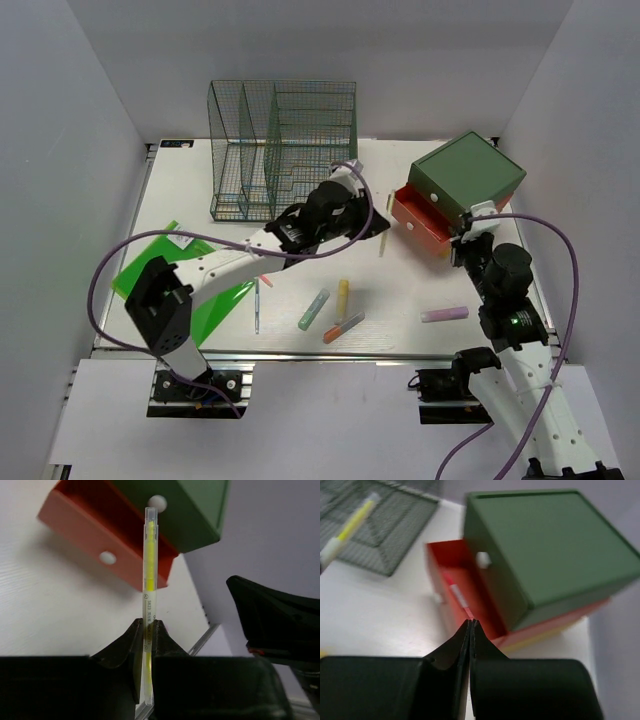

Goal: Organize the desk

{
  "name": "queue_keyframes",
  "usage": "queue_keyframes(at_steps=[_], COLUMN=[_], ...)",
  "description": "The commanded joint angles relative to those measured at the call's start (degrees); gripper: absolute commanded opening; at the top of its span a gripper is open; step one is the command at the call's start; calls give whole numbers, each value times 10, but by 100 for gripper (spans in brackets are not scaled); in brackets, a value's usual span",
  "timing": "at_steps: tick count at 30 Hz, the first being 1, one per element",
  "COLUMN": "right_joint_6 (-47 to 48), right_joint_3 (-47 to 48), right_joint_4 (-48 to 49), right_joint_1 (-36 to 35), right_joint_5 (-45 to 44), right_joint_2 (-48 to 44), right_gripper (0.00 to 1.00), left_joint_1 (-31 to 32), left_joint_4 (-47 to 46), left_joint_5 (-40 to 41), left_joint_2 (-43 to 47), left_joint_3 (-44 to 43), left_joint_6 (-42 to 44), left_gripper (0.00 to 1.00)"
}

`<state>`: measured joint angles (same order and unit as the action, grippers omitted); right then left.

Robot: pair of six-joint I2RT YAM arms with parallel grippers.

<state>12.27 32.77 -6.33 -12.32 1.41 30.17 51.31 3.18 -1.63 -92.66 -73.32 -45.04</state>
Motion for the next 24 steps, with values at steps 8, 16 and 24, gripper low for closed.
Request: queue_keyframes(at_steps=[8, 16, 24], right_joint_6=[-54, -53, -52], right_joint_3=[4, -1, -4], right_joint_4=[99, 108, 113], right_joint_1=[15, 20, 28], right_joint_5=[-265, -277, -283], right_joint_2=[-20, -27, -30], right_gripper=[0, 0, 0], left_joint_1=[39, 49, 49], left_joint_4=[-77, -107, -84], left_joint_5=[136, 237, 246], left_joint_2=[-117, -178, -248], left_joint_3=[-122, -147, -228], left_joint_6=[-216, -290, -318], left_gripper=[0, 0, 0])
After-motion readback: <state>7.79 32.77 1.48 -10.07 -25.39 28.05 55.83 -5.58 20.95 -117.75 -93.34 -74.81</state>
